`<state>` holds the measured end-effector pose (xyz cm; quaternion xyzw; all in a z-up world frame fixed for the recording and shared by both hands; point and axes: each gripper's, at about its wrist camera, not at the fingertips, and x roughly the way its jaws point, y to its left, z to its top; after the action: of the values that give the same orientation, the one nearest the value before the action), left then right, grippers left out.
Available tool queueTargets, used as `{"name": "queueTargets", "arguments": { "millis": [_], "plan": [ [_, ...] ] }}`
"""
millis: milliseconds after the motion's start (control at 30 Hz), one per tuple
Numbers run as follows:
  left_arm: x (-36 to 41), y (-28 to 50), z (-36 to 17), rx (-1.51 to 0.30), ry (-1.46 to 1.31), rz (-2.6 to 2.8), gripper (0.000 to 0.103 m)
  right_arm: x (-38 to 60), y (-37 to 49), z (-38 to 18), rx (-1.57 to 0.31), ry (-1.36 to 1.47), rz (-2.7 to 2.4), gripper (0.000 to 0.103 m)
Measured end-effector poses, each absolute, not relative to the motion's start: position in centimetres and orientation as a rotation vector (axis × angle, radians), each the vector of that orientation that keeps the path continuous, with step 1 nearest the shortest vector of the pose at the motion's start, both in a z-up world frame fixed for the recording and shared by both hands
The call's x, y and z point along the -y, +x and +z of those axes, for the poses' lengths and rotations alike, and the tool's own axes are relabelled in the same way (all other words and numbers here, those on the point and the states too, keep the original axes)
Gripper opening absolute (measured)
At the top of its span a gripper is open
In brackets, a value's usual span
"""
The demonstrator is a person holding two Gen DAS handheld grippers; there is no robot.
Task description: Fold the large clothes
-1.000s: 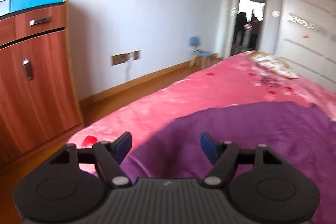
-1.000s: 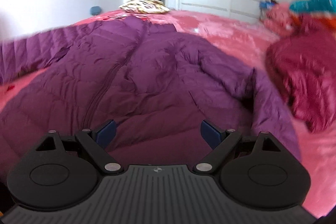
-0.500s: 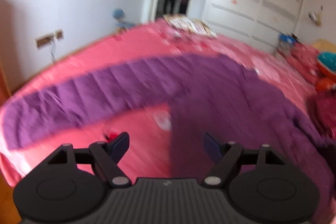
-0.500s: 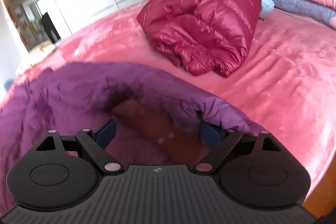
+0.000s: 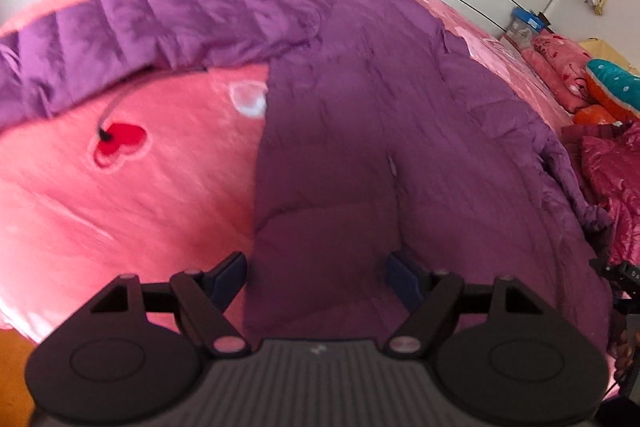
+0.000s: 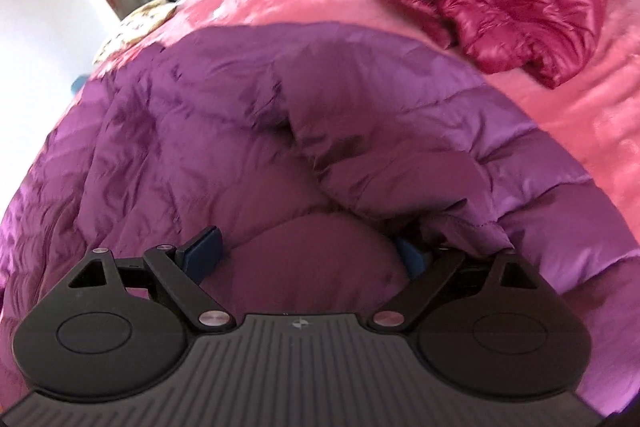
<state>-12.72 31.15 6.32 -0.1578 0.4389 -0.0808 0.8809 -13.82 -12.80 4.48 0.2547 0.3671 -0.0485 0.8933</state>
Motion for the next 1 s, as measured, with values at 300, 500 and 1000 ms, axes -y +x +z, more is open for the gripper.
{"name": "queueTargets", "arguments": {
  "millis": [300,500,1000],
  "plan": [
    [-30.4,-12.6,5.6,-0.924,-0.351,-0.196,0.079,11.3,-14.6,5.7,-0.801,0.498,-0.040,0.079],
    [-30.1,-13.1,5.8,-0.909,-0.331,-0.194,0.058,9.8,-15.8,7.2,-0.823,0.437,-0.012,0.045],
    [-29.8,-14.2,7.1,-0.923,-0.172,-0.133,0.037,3.3,-20.5,9.1,-0.931,0.138,-0.010,0.028]
  ]
}}
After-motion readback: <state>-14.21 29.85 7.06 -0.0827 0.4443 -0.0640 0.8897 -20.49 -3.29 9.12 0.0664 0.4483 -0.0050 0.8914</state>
